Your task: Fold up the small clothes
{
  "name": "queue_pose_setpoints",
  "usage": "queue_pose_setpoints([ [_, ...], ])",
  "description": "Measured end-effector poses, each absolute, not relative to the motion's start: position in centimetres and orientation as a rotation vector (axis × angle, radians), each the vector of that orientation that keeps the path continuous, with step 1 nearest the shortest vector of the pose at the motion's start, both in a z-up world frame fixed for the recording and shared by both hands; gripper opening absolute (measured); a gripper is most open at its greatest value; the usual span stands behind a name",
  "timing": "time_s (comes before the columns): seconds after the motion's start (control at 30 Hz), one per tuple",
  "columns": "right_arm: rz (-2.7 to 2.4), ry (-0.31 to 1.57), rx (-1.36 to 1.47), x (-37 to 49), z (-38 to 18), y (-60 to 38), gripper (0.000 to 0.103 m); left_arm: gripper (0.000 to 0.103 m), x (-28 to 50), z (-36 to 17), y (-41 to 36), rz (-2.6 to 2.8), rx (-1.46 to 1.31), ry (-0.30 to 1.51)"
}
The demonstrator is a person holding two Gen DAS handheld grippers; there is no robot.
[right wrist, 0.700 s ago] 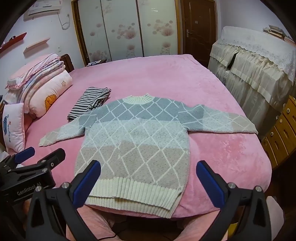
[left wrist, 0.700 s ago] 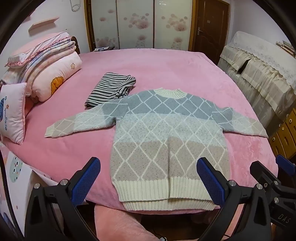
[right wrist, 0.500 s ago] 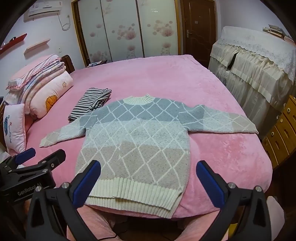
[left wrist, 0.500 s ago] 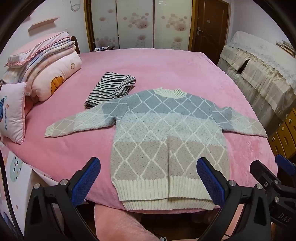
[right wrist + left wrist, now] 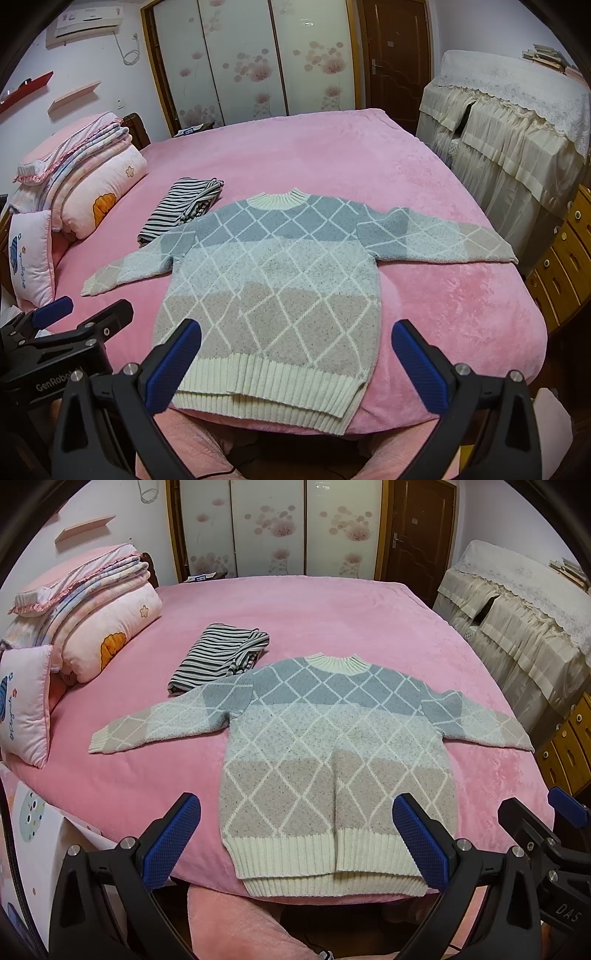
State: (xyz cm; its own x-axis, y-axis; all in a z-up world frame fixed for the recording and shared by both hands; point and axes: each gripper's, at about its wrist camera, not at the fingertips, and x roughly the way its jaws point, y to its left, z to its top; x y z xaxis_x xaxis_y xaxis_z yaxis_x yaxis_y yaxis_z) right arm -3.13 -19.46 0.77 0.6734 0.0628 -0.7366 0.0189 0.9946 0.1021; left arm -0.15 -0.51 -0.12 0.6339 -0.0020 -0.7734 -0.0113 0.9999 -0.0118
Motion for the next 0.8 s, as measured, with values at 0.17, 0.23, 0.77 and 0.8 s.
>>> queue_pose_setpoints([
  [0.17,0.025,0.833,0.106,-3.12,0.76,-19.42,0.103,0.103,-0.16,-0.30,-0.50,0.002,-0.012,0.890],
  [0.23,0.024,0.834,0.105,-3.14,0.72,-19.43,0.103,0.103,-0.16,-0.33,-0.55,0.000,-0.011,0.891],
  [0.77,0.018,0.835,0.103,-3.21,0.43,-19.35,0.103,0.103,-0.20,-0.64,-0.56,-0.012,-0.014,0.902],
  [0.8,0.019,0.836,0.103,-3.21,0.44,-19.34,0.103,0.103,-0.23,-0.65,-0.59,-0.012,-0.014,0.903],
])
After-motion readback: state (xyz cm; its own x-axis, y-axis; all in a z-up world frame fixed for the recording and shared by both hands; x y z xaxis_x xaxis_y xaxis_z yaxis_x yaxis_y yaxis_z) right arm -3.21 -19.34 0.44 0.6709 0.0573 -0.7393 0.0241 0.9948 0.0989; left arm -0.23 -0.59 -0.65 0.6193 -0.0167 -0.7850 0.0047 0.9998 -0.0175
